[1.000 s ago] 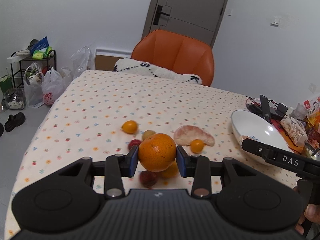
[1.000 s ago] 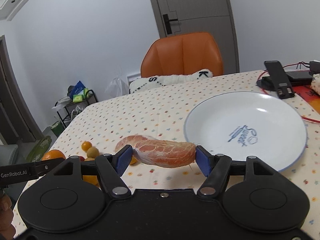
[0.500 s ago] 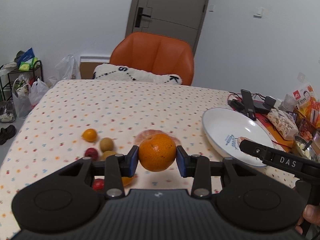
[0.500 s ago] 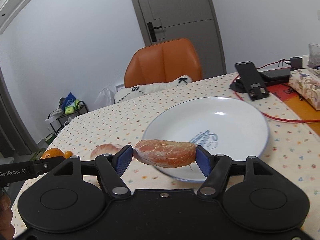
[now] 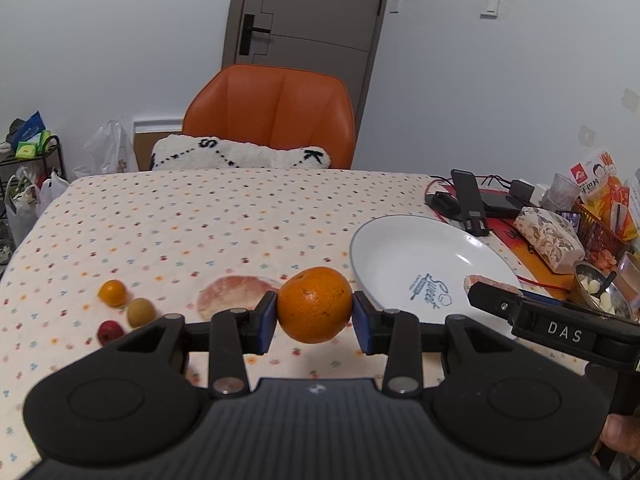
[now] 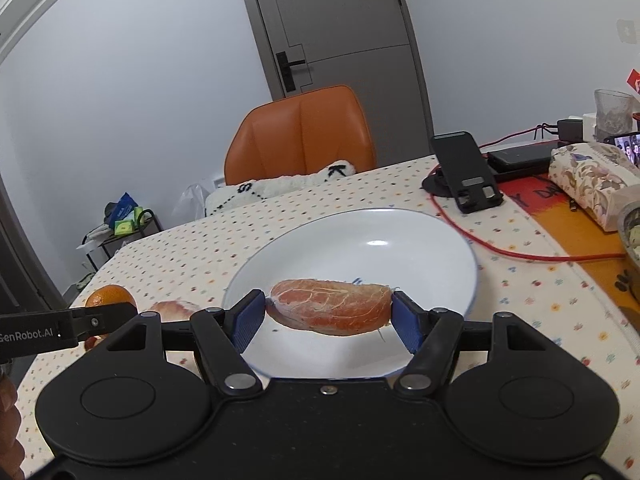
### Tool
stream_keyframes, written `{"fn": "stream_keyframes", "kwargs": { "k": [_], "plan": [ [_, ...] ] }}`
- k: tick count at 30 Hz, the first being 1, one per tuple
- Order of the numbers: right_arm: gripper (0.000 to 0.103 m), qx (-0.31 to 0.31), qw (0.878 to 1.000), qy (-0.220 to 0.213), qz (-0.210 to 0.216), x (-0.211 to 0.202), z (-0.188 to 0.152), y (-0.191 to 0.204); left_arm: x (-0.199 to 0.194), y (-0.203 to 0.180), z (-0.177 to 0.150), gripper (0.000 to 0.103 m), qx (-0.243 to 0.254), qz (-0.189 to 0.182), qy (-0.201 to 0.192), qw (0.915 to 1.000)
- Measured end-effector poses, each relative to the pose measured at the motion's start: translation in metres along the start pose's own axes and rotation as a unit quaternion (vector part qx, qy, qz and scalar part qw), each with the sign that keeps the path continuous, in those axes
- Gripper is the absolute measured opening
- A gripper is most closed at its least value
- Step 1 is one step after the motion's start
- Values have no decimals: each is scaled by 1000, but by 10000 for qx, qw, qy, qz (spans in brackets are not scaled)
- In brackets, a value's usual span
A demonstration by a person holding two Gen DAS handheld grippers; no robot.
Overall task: Organize fruits
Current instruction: 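Carry the pomelo segment onto the white plate and open right tool while left carries orange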
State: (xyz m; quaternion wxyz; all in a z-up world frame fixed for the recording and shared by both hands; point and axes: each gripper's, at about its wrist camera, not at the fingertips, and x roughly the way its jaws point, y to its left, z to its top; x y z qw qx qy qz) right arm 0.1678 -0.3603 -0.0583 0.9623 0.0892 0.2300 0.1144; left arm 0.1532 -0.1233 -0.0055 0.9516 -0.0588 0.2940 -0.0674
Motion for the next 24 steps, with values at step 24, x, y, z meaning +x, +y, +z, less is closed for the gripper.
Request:
{"fn": "stream_keyframes", "kwargs": {
  "k": [24],
  "plan": [
    [70,205,9997,80,82,7,0,-33,51,-54,9,38,404,-243,269,9985]
  ]
}}
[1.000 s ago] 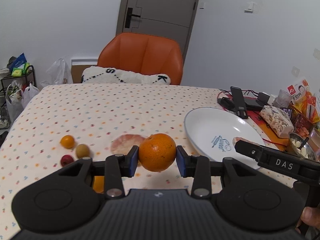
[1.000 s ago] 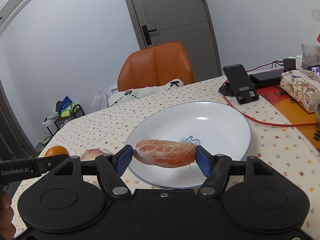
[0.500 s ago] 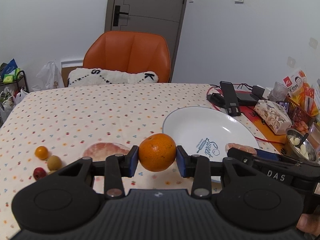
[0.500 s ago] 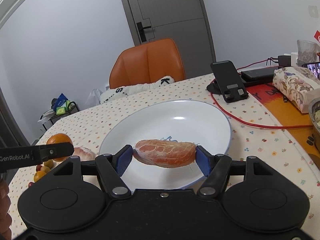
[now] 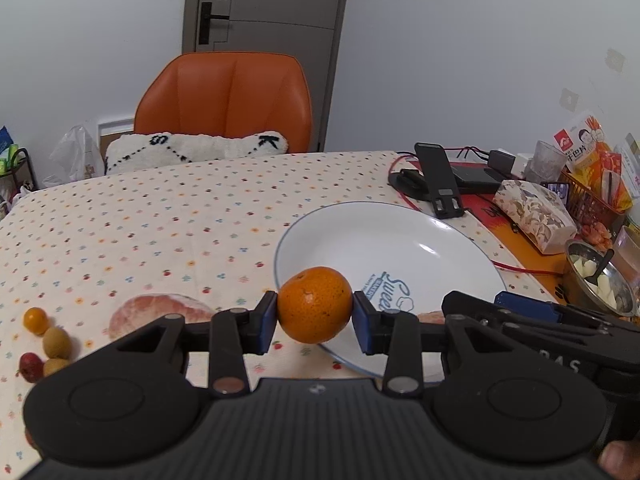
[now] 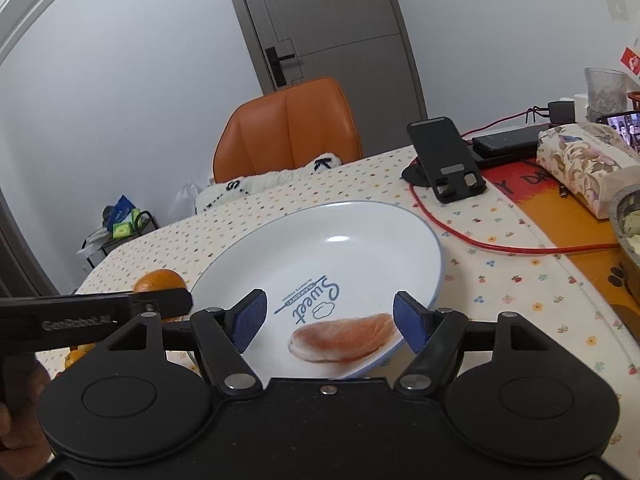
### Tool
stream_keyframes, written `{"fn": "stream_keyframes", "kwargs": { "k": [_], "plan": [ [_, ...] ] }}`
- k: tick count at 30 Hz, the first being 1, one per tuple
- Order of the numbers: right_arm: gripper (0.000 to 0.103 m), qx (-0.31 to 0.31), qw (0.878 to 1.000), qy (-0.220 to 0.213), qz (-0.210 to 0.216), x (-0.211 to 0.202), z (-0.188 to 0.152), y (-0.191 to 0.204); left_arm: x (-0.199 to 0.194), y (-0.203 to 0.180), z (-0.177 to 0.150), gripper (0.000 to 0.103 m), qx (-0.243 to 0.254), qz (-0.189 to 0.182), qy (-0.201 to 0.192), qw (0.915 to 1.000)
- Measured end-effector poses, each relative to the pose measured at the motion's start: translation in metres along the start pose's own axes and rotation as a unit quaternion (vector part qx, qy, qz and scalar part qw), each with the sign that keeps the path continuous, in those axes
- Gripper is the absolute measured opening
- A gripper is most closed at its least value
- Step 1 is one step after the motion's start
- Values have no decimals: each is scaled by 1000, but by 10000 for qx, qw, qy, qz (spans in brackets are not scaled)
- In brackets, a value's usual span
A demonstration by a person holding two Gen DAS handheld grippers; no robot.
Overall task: Organize fruits
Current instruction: 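Carry the pomelo segment onto the white plate and open right tool while left carries orange, then lower the large orange onto the white plate and open the left tool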
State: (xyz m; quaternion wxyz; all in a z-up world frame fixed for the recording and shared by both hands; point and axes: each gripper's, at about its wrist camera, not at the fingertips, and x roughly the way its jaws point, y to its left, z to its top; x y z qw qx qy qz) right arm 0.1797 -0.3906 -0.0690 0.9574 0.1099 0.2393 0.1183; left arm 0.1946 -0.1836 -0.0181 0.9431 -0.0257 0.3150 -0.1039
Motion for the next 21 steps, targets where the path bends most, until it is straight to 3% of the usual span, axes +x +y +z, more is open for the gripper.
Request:
{"fn": "stream_keyframes", "kwargs": {
  "k": [11,21],
  "plan": [
    [71,89,9999,-79,0,-10,-2,-4,9,-7,1,39,12,-120,61,9999],
    [71,105,9999,-74,43,-18,-5,0,-12,-3,-1,40,56,-29,-91,9999]
  ]
}}
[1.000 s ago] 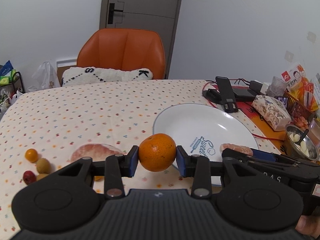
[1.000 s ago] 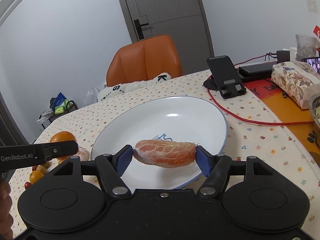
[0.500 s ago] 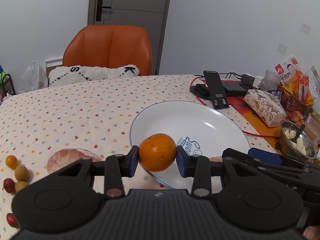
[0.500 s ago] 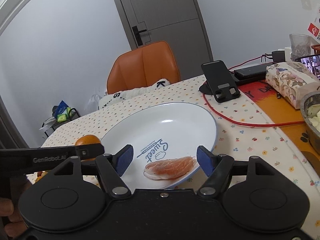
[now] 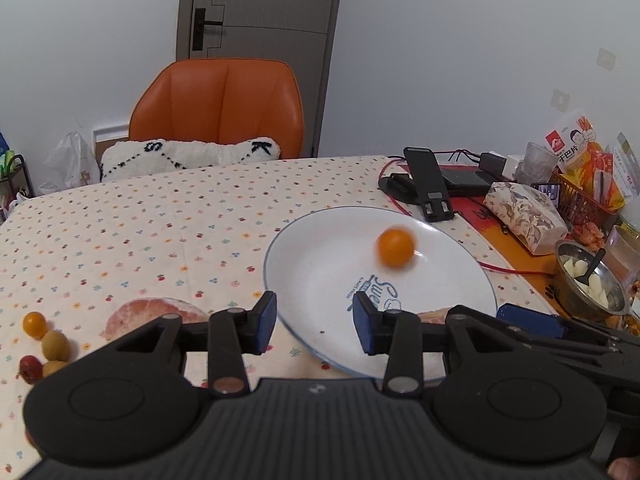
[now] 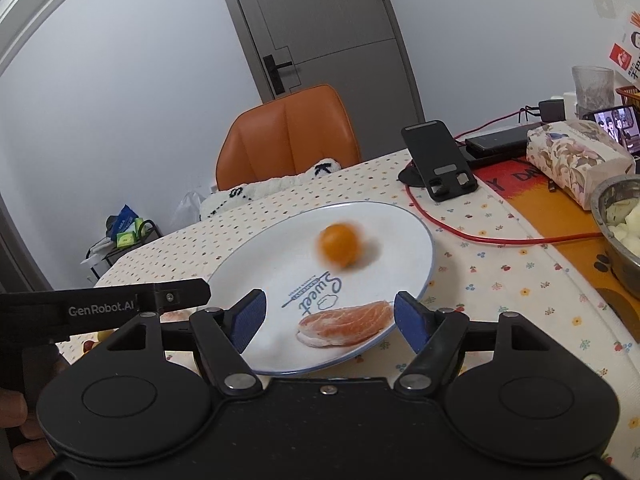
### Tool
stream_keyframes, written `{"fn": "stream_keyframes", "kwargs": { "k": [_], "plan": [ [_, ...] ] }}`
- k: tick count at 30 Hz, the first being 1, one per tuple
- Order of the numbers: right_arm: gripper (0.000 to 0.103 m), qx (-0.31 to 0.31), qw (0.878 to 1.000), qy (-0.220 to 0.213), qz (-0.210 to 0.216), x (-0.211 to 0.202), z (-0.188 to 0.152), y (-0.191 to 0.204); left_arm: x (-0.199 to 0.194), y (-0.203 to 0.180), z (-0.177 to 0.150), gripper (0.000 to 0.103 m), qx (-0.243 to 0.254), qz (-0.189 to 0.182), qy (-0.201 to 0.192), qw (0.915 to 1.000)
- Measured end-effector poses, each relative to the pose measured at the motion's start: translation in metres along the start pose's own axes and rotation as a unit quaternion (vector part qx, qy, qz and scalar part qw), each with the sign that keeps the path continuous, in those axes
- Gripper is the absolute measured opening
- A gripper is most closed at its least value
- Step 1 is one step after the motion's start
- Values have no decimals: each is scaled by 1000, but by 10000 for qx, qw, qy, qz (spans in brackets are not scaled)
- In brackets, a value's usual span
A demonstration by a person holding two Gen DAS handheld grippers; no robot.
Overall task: Organize fruits
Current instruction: 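Lower the large orange onto the white plate and open the left tool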
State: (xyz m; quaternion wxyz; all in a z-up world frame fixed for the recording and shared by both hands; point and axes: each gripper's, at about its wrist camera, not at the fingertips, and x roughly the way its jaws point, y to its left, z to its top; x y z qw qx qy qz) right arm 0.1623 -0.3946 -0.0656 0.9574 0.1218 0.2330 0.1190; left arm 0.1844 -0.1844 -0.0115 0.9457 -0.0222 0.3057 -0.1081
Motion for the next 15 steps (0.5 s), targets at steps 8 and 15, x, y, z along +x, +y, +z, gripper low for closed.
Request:
{"fn": "stream_keyframes", "kwargs": {
  "k": [8,15],
  "plan": [
    [75,8,10000,-16,10,-4,-1,7,-19,20,-5,57,-208,183,-19,9996],
    [99,-127,9998,-125,-74,-12,-1,21,-37,39,-12,79,-325,441,-115,9984]
  ]
}}
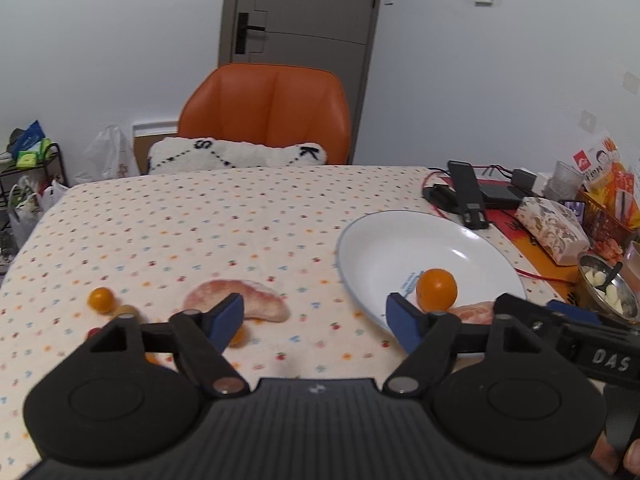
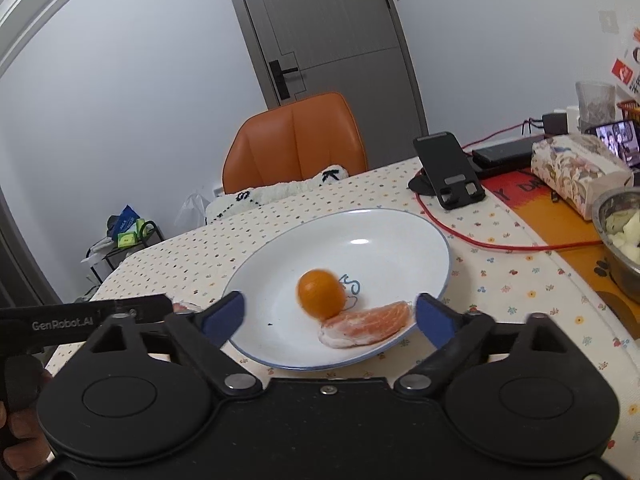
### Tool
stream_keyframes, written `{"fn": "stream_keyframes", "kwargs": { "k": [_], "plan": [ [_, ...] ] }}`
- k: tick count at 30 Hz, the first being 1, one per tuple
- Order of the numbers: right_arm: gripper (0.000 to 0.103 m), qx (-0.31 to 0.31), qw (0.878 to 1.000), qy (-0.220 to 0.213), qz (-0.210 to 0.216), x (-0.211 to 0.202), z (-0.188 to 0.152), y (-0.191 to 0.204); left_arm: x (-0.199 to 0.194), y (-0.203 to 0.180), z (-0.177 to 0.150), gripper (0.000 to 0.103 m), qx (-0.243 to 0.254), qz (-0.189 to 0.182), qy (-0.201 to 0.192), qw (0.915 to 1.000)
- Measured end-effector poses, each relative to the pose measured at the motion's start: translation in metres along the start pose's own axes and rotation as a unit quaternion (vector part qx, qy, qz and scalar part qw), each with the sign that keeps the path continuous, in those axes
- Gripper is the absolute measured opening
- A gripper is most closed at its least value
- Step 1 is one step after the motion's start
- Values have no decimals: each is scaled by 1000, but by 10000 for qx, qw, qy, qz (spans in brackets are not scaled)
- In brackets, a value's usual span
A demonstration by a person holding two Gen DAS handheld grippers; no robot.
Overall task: Organize fruits
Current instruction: 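Lower the large orange onto the white plate and open the left tool, then withdraw both tools from the plate back toward the fruit cluster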
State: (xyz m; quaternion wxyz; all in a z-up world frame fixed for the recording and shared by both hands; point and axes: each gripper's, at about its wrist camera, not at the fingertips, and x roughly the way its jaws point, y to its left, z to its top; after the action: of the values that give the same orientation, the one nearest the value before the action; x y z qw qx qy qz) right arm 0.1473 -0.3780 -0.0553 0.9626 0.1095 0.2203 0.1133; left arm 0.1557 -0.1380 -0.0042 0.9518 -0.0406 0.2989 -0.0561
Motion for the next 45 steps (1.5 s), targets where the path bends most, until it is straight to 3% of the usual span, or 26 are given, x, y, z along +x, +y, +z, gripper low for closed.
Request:
{"fn": "stream_keyframes", "kwargs": {
  "k": [1,7,16,24,35,45],
  "plan": [
    [103,-11,10000,-12,-16,-1,0,2,-2,3,-1,79,-13,28,0,10000],
    [103,-12,9999,149,36,-2,0,9,-21,25,-10,88,-195,48,-125,9997],
    [103,-63,9990,275,343,-8,-5,31,-49,51,-22,93,-365,223,-329,9985],
    [103,-432,9968,461,499,-5,-12,56,-67,68,-35,94,-336,443,-375,9977],
    [103,-764,9927,740,570,6,-24,83,-68,105,-57,94,-729,570,-203,9955],
    [103,-820,9877,1023,850,22,-27,100,-63,126,-63,91,-1022,627,-315,9923]
  ]
}}
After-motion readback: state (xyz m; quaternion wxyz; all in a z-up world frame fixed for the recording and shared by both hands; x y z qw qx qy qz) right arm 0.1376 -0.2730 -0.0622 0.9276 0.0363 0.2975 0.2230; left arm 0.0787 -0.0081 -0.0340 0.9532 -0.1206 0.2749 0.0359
